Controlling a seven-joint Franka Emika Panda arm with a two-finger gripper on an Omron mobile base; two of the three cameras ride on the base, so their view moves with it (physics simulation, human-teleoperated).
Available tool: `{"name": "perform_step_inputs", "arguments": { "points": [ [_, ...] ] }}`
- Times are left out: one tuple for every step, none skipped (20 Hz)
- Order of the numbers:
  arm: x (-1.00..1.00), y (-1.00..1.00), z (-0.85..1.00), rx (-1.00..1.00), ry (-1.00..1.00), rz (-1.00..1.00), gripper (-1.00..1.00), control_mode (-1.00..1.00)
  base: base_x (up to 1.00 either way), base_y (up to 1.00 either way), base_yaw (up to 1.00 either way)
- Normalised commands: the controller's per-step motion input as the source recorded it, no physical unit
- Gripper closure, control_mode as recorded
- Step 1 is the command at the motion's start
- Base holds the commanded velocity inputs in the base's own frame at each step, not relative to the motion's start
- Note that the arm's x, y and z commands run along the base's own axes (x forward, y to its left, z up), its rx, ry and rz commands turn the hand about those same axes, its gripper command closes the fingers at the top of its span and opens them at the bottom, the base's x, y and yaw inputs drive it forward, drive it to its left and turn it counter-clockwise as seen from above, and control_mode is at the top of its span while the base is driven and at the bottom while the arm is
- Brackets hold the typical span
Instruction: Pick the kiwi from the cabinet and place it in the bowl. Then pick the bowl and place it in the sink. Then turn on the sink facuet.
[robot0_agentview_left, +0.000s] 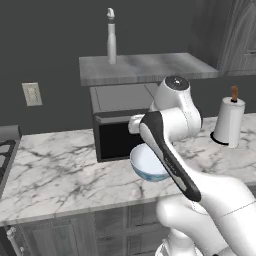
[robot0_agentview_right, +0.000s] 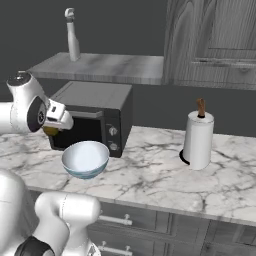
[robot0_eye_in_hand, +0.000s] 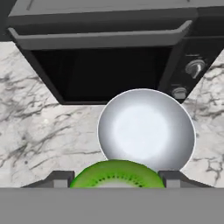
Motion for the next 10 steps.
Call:
{"name": "perform_step_inputs", "arguments": {
  "points": [
    [0.0,-0.62,-1.0,0.0,0.27,0.0,1.0,-1.0,0.0,0.0,0.0],
    [0.16,-0.56,-1.0,0.0,0.25,0.0,1.0,-1.0,0.0,0.0,0.0],
    [0.29,-0.37,-0.94,0.0,0.17,-0.01,1.0,-1.0,0.0,0.0,0.0],
    [0.2,-0.23,-0.74,0.0,0.11,0.0,1.0,-1.0,0.0,0.0,0.0],
    [0.04,0.0,-0.43,0.0,0.06,0.03,1.0,-1.0,0.0,0.0,0.0],
    [0.41,0.01,-0.49,-0.05,0.19,0.03,1.0,-1.0,0.0,0.0,0.0],
    [0.46,0.01,-0.48,-0.05,0.21,0.0,1.0,-1.0,0.0,0.0,0.0],
    [0.51,0.0,-0.51,-0.01,0.2,0.0,1.0,-1.0,0.0,0.0,0.0],
    [0.68,0.0,-0.62,-0.03,0.23,0.0,1.0,-1.0,0.0,0.0,0.0],
    [0.69,0.0,-0.72,-0.07,0.27,0.0,1.0,-1.0,0.0,0.0,0.0]
  ]
}}
